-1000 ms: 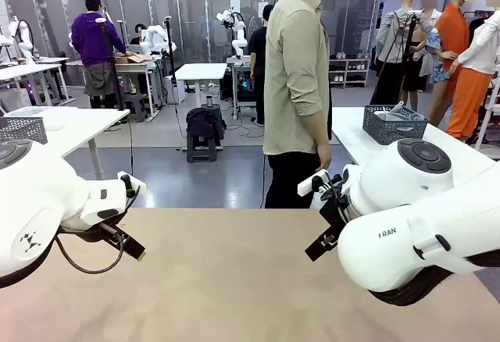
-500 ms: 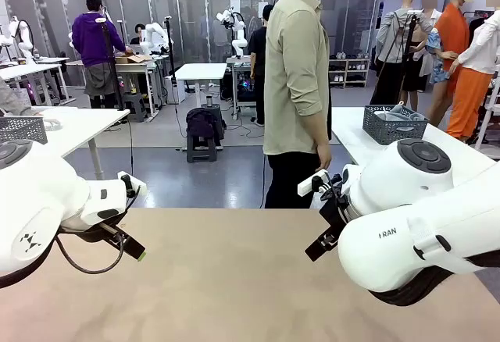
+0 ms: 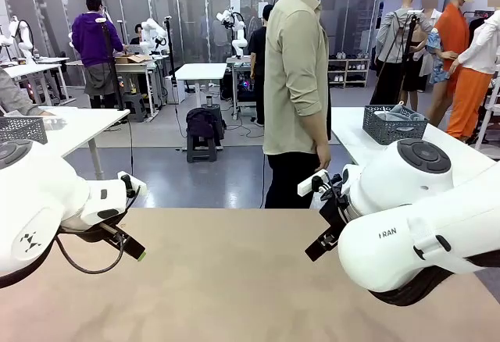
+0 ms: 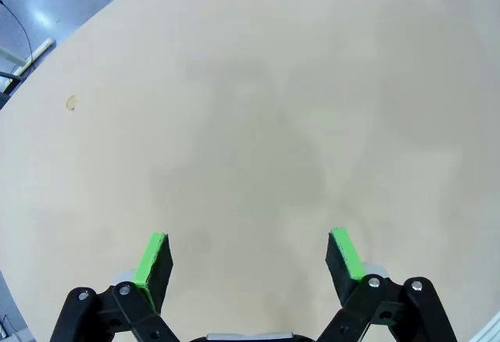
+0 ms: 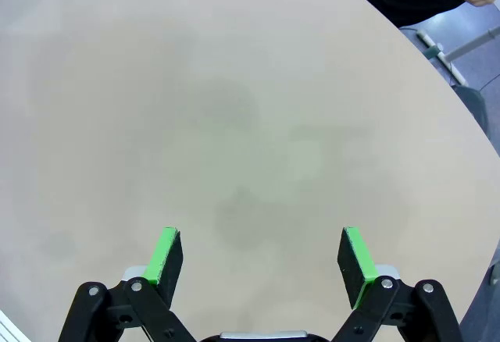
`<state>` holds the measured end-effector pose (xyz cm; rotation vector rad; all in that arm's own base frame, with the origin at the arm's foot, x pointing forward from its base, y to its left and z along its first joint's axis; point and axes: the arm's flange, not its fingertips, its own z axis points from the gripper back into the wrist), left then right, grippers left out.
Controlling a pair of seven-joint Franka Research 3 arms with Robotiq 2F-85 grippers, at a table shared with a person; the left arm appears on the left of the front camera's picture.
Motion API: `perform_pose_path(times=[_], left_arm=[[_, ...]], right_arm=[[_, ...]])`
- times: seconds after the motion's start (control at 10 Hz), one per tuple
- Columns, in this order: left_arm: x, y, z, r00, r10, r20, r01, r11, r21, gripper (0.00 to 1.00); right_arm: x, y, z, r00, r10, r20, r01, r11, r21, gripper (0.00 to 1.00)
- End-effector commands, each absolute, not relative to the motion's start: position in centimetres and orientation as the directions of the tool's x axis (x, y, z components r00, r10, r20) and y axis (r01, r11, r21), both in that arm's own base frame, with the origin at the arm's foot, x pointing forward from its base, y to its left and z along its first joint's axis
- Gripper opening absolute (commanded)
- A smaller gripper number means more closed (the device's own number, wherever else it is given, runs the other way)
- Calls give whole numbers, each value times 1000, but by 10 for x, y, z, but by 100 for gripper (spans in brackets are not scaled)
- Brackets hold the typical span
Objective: Fold the towels and place them in the basket.
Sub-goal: When a person lays out a Towel with hook on the table, fold it in half twice.
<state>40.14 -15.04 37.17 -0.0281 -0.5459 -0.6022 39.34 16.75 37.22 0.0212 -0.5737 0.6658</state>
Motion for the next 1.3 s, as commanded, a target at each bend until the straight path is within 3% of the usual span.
perform_pose_path(times=[0.0, 0.5, 0.8, 1.2], left_arm=[[401, -150, 372, 688, -530, 496, 545, 829, 130, 100], [394, -144, 408, 658, -544, 520, 579, 807, 112, 100], [377, -145, 475, 630, -552, 546, 617, 783, 79, 100], [315, -162, 601, 526, -647, 552, 691, 703, 165, 100]], right_arm=[[394, 167, 372, 640, 575, 510, -587, 794, -158, 100], [384, 162, 407, 598, 584, 549, -611, 775, -159, 100], [360, 165, 468, 550, 587, 595, -607, 770, -199, 100], [293, 167, 595, 455, 612, 647, -592, 751, -294, 100]])
